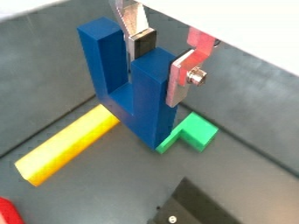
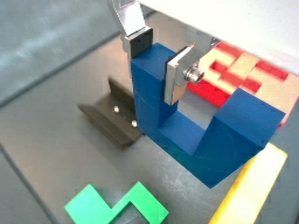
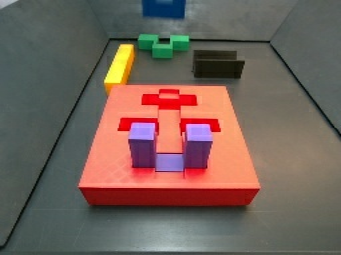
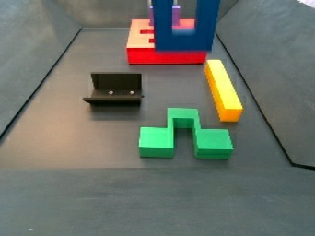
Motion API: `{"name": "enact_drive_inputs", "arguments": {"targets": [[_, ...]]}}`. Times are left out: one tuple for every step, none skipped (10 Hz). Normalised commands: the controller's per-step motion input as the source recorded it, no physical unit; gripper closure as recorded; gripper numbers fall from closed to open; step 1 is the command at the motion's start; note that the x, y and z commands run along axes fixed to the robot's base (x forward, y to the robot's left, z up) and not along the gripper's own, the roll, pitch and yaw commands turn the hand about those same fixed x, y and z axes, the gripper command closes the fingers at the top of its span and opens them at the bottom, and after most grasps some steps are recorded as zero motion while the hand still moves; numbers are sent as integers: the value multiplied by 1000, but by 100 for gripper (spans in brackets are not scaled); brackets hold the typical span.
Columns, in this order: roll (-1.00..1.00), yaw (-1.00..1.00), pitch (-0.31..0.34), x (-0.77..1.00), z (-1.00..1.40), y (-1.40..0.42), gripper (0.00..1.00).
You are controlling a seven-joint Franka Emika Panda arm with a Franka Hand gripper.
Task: Pick up the blue object. Move up. Move to above the board. Insert the blue object.
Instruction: Move to above the board.
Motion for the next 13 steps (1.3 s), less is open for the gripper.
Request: {"name": "enact_drive_inputs", "arguments": {"targets": [[-6, -6, 85, 49, 924, 6, 100], [-7, -5, 88, 35, 564, 1, 100], [-5, -6, 56, 38, 250, 4, 100], [-5, -3, 48, 20, 180, 0, 100], [-23, 58, 76, -186, 202, -1400, 100], [-15, 63, 68, -190, 185, -1400, 100], [39, 40, 7, -200, 184, -1400, 100], [-8, 25, 12, -201, 185, -1400, 100], [12, 13, 17, -194, 193, -1400, 100], [13, 8, 12, -192, 193, -1400, 100], [-10, 6, 21, -189, 205, -1400, 100], [0, 10, 28, -187, 219, -1400, 100], [9, 8, 47, -161, 251, -1400, 100]]}}
